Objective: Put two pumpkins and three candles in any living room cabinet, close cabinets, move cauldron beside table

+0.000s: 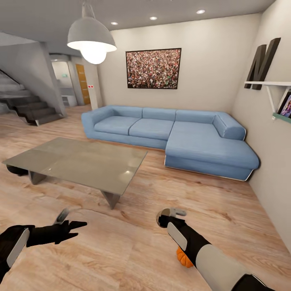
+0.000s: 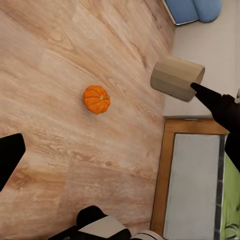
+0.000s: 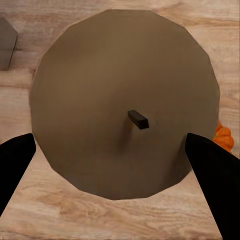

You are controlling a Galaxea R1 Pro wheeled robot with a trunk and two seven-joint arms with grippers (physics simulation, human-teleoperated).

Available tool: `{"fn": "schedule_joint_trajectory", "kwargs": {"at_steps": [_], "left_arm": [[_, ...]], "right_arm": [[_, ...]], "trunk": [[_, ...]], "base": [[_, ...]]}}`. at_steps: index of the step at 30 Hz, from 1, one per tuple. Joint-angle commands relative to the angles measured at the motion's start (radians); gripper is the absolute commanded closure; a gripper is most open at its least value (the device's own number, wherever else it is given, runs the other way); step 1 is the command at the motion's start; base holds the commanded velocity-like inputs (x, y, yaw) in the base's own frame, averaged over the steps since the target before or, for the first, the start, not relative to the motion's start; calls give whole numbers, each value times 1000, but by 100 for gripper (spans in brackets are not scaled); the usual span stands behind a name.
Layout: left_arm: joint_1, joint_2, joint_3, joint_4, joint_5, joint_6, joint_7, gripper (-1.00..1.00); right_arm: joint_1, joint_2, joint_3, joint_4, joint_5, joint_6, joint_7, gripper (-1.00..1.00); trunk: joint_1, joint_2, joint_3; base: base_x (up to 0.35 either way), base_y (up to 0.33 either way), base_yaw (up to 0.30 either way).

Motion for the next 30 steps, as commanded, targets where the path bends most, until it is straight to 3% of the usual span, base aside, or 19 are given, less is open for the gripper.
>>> {"fn": "schedule_joint_trajectory", "kwargs": {"at_steps": [1, 4, 10, 30], "left_arm": [[0, 0, 0, 0, 0, 0, 0, -100], [0, 0, 1, 0, 1, 0, 0, -100], [0, 0, 1, 0, 2, -2, 0, -100], [0, 0, 26, 2, 2, -3, 0, -100]], "right_arm": [[0, 0, 0, 0, 1, 0, 0, 100], [0, 0, 0, 0, 1, 0, 0, 100], [0, 0, 0, 0, 2, 0, -1, 100], [-2, 0, 3, 1, 1, 1, 0, 100]], "trunk": [[-4, 7, 3], [-15, 28, 13], [-15, 28, 13], [-15, 28, 13]], "base": [[-259, 47, 284], [-246, 21, 283], [-148, 3, 283], [-6, 0, 284]]}}
